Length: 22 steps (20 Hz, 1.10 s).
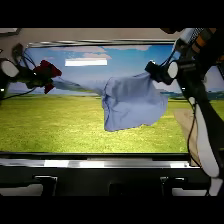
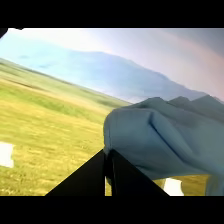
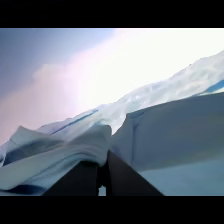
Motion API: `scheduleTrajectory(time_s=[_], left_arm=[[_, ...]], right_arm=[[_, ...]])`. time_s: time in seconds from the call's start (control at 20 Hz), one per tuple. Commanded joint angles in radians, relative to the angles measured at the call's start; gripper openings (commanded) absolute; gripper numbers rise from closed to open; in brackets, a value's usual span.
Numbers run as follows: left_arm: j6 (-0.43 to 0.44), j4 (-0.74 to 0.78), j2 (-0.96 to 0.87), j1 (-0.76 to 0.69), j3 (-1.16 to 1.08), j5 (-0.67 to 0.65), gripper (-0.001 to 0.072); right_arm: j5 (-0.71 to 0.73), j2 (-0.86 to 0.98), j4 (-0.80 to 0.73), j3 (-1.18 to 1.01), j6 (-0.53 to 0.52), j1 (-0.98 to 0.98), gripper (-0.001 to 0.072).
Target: Fold the clothes and pants, and hang the long-sleeved shirts on hangers.
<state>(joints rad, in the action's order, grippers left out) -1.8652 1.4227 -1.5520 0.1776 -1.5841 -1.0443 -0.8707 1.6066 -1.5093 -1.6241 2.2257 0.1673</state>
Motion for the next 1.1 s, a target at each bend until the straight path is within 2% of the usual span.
scheduleTrajectory(time_s=[0.0, 0.1, 0.2, 0.25, 0.3, 0.4, 0.55, 0.65, 0.75, 0.9, 1.05], left_arm=[[0.003, -0.013, -0.15, -0.019, 0.014, 0.032, 0.0015], [0.002, -0.014, -0.18, -0.028, 0.014, 0.033, 0.0015], [0.003, -0.014, -0.185, -0.029, 0.014, 0.032, 0.0016], [0.003, -0.013, -0.183, -0.029, 0.012, 0.029, 0.0016], [0.003, -0.013, -0.181, -0.027, 0.011, 0.022, 0.0016], [0.003, -0.013, -0.179, -0.024, 0.011, -0.003, 0.0016], [0.007, -0.013, -0.179, -0.023, 0.011, -0.055, 0.0016], [0.007, -0.013, -0.179, -0.023, 0.011, -0.079, 0.0016], [0.007, -0.013, -0.179, -0.023, 0.011, -0.092, 0.0016], [0.007, -0.013, -0.179, -0.023, 0.011, -0.093, 0.0016], [0.007, -0.013, -0.179, -0.023, 0.011, -0.093, 0.0016]], right_arm=[[0.085, 0.161, 0.318, -0.001, -0.055, -0.022, 0.0039], [0.072, 0.183, 0.372, -0.001, -0.076, -0.023, 0.0076], [0.032, 0.171, 0.391, -0.002, -0.077, -0.035, 0.0244], [-0.023, 0.151, 0.417, -0.002, -0.114, -0.059, 0.0328], [-0.089, 0.127, 0.457, -0.002, -0.18, -0.094, 0.0361], [-0.266, 0.06, 0.532, -0.001, -0.333, -0.193, 0.0363], [-0.542, -0.049, 0.512, 0.01, -0.455, -0.336, 0.0364], [-0.628, -0.122, 0.494, 0.1, -0.476, -0.372, 0.0462], [-0.577, -0.2, 0.527, 0.277, -0.467, -0.345, 0.0549], [-0.42, -0.275, 0.6, 0.564, -0.455, -0.229, 0.0547], [-0.242, -0.28, 0.737, 0.758, -0.456, -0.085, 0.0544]])
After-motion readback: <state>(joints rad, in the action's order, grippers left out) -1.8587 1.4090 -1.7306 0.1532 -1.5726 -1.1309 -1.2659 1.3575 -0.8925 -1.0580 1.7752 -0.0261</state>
